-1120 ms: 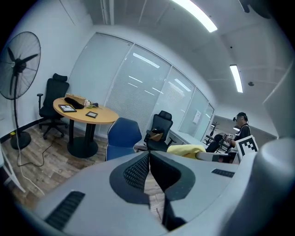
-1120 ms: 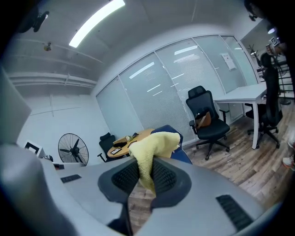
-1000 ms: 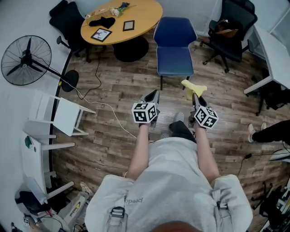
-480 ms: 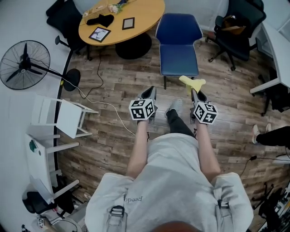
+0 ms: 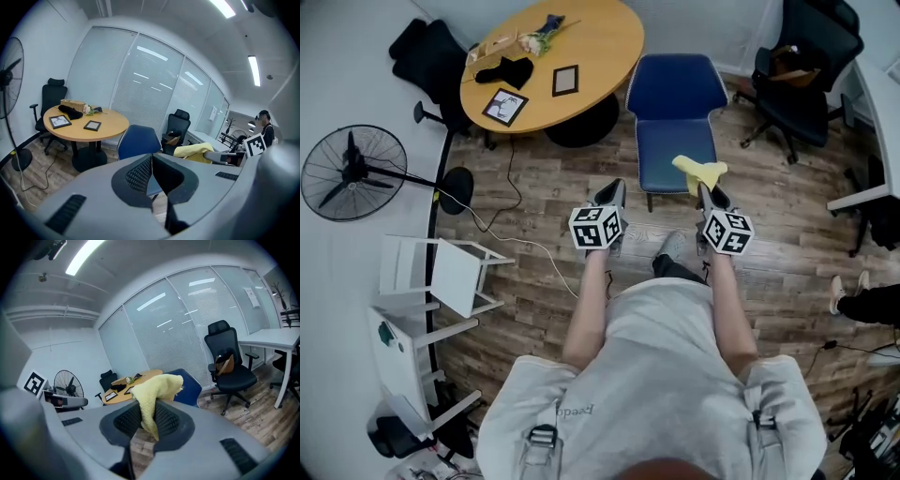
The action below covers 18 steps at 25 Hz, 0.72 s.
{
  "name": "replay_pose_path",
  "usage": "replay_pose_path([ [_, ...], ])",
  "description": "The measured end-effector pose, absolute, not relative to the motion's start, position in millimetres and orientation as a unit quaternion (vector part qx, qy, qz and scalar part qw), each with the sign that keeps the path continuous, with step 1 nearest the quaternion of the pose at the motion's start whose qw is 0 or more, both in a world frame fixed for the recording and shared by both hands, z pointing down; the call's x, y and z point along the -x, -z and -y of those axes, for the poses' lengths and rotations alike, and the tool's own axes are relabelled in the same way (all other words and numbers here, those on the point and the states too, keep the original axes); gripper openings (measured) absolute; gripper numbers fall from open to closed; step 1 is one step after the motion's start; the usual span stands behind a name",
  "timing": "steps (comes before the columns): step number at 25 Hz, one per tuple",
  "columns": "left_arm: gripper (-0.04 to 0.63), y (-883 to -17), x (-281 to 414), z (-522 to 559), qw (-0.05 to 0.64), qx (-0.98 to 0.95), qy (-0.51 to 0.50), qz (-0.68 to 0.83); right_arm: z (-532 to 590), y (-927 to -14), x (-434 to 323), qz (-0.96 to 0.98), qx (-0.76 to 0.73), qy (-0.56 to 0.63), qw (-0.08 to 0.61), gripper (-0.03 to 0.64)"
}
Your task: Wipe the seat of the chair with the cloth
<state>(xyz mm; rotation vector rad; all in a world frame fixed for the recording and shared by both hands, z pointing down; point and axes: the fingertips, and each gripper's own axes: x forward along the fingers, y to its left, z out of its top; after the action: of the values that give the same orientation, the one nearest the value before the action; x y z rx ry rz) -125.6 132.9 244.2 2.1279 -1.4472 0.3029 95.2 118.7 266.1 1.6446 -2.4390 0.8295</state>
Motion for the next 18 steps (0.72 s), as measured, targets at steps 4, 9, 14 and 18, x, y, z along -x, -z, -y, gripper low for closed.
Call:
replay_pose_path([
  [4,0.028,-243,119,-94,0.274,-0.795,-0.112,0.529,-82,-262,-102,0.792,-0.545,-0.27,0.044,0.072],
  [9,0.028,-255,110,-58,0.286,-0.798,-0.116,0.517,-53,-270,-115,0.781,-0.559,-0.276,0.044,0.074],
  [14,0.028,-264,98,-26,0.287,-0.808,-0.127,0.499,-26,-282,-131,0.763,-0.578,-0.288,0.039,0.072],
  [18,0.028,-266,91,-6,0.288,-0.812,-0.13,0.491,-10,-283,-138,0.756,-0.586,-0.291,0.033,0.074],
])
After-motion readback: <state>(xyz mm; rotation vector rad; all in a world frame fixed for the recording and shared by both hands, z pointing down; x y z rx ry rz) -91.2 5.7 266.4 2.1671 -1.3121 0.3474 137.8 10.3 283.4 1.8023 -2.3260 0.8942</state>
